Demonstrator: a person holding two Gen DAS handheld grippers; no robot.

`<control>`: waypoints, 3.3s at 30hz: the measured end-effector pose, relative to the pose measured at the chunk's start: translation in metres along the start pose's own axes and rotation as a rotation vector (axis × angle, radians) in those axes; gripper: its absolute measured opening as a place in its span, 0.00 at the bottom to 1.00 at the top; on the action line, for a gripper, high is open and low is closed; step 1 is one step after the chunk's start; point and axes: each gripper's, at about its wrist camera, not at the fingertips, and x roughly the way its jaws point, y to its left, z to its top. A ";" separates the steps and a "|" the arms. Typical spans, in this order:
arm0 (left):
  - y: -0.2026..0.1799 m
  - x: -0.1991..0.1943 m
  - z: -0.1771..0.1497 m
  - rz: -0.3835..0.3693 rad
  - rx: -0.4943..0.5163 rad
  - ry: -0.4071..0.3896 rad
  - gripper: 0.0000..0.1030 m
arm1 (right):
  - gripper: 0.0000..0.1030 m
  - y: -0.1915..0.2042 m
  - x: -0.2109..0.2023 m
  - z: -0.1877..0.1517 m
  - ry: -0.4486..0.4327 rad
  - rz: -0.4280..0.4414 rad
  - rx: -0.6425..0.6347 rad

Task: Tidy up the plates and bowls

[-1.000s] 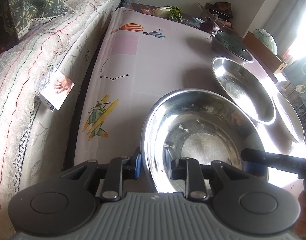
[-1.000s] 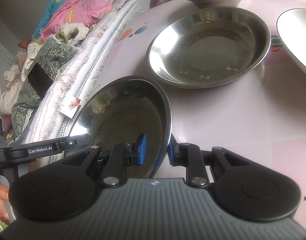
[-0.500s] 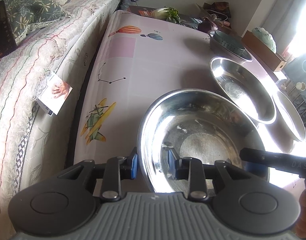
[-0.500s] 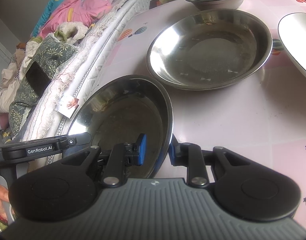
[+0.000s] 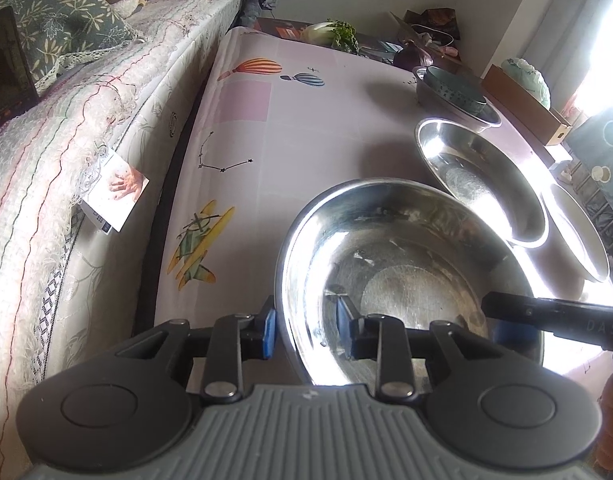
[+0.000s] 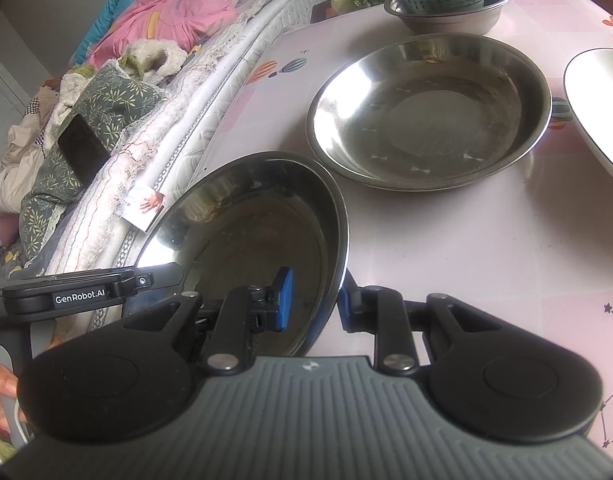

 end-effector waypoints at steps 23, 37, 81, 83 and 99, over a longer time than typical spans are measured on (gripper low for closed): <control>-0.015 -0.021 0.010 0.014 0.029 -0.065 0.29 | 0.22 0.000 -0.024 0.006 -0.057 0.023 -0.009; -0.036 -0.019 0.035 -0.015 0.073 -0.092 0.30 | 0.22 -0.014 -0.039 0.023 -0.109 0.011 0.017; -0.113 0.092 0.126 -0.110 0.145 0.034 0.41 | 0.33 -0.117 -0.011 0.109 -0.099 -0.161 0.116; -0.113 0.090 0.127 -0.104 0.149 0.024 0.45 | 0.38 -0.116 -0.012 0.111 -0.109 -0.164 0.119; -0.104 0.072 0.123 -0.099 0.105 -0.031 0.54 | 0.68 -0.111 -0.024 0.122 -0.175 -0.251 0.098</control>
